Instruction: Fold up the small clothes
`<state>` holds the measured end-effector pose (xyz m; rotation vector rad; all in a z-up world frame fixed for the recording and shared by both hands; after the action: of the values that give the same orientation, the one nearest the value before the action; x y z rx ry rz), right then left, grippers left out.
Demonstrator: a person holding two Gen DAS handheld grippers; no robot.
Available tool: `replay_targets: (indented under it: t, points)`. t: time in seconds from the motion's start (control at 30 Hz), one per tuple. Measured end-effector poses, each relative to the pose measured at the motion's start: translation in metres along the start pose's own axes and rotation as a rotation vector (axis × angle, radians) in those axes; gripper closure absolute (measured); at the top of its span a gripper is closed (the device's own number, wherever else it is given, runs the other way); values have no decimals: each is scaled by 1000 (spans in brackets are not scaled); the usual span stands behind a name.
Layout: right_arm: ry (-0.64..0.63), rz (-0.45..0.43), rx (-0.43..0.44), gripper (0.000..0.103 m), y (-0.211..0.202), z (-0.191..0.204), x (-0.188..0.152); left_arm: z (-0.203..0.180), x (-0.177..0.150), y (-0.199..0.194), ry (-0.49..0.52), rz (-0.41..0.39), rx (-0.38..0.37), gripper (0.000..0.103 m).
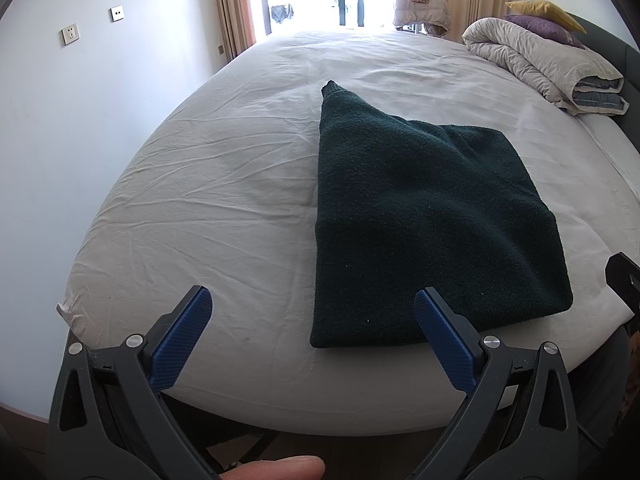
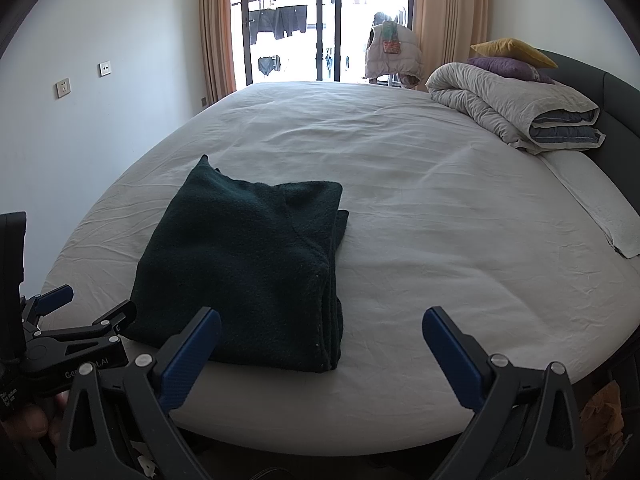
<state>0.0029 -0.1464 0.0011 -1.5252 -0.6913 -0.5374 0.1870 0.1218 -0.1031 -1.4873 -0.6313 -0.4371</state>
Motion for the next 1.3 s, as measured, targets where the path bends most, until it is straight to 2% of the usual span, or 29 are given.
replay_targets:
  t: [1.3]
  points:
    - [1, 2, 3, 0, -1, 5, 0, 2, -5, 1, -2, 6, 1, 0]
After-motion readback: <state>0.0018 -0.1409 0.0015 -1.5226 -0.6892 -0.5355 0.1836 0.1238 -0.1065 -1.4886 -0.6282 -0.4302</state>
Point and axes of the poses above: each gripper's, at about its wrist camera, not at the fingertips, and y roughly the way its jaws point, z to its left, x to its top, the point moved 4 cm from there along y, roughly the way its jaws point, and after that the axes turned 4 degrees about -x, right-handed, at the moved point
